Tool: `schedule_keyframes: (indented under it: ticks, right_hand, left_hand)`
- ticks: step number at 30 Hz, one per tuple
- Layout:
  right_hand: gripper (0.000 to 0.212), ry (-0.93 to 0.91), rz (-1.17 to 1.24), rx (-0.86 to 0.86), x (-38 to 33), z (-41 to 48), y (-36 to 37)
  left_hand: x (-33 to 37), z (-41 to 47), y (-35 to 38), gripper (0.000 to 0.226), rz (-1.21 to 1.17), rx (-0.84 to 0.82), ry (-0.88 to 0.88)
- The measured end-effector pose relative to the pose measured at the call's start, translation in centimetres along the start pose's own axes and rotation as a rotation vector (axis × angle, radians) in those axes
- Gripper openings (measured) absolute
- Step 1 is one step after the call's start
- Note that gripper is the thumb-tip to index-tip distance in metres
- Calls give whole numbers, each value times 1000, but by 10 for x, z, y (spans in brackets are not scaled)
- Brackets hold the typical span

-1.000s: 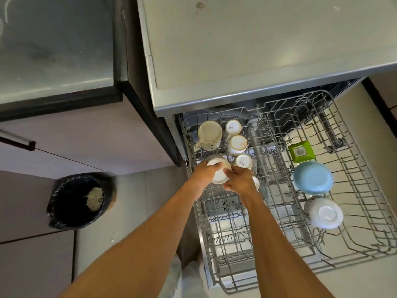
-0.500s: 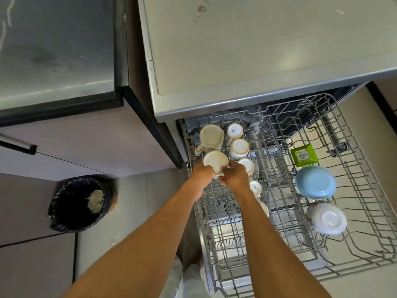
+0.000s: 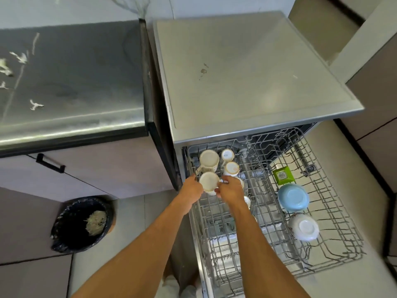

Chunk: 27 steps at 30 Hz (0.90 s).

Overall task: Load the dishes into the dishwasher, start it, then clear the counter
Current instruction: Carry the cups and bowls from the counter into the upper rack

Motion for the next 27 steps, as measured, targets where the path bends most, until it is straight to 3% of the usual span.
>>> schedule_keyframes:
  ticks: [4, 6, 13, 27]
  right_hand:
    - [16, -43, 11, -51, -29, -38, 5]
    - [18, -107, -8, -71, -50, -63, 12]
    - [2, -288, -48, -216, -103, -115, 61]
    - [10, -535, -136, -413, -157, -186, 218]
  left_hand:
    - [4, -37, -34, 44, -20, 16, 114]
    - [9, -56, -52, 50, -22, 68, 146]
    - [14, -113, -121, 32, -30, 328, 254]
    - [-67, -158, -291, 30, -145, 662, 267]
Point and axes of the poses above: each hand's wrist, its own z-axis towards the middle knuckle, its own y-axis out of the palm, x = y × z, the point moved 2 cm from there along z, towards the middle knuckle, and after that the axes turned 12 degrees about z, right-handed, at the moved point
